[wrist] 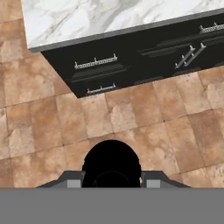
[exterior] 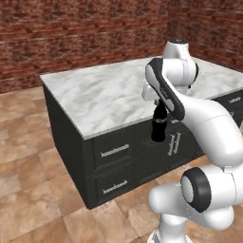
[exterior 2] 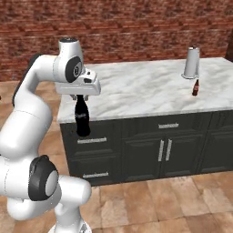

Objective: Place the large bottle from the dining counter next to the other large bottle outside the sink, and place the small bottle from the dining counter next to the other small bottle inside the sink.

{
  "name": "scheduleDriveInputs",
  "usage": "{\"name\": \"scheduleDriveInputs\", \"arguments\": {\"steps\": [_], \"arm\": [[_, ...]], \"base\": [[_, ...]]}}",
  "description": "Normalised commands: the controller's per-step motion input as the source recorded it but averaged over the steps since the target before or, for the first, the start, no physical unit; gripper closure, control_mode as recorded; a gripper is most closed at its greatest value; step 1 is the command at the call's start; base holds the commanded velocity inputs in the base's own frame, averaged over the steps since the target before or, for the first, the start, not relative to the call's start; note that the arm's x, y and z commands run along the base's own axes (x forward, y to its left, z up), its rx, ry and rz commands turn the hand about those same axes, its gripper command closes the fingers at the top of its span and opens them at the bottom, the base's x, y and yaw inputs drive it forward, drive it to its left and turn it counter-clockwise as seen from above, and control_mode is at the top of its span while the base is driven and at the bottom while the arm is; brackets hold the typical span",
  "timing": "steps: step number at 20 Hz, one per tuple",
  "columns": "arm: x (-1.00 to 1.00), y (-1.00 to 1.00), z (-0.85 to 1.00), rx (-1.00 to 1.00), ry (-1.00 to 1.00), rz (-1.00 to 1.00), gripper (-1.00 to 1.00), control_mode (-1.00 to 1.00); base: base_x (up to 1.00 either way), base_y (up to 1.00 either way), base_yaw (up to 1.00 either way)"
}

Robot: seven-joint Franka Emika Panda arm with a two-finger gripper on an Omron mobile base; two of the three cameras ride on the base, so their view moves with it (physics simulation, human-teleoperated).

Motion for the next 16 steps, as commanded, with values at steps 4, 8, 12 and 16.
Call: {"name": "scheduleDriveInputs", "arguments": {"steps": [4,8,12,16], "arm": [[0.0,0.0,0.0,0.0,0.0,0.0,1.0,1.0],[0.0,0.0,0.0,0.0,0.0,0.0,1.0,1.0],[0.0,0.0,0.0,0.0,0.0,0.0,1.0,1.0],[0.0,0.0,0.0,0.0,0.0,0.0,1.0,1.0]], "base": [[0.0,0.05,-0.25],[0.0,0.04,-0.25],[0.0,0.03,-0.25],[0.0,0.01,-0.25]]}}
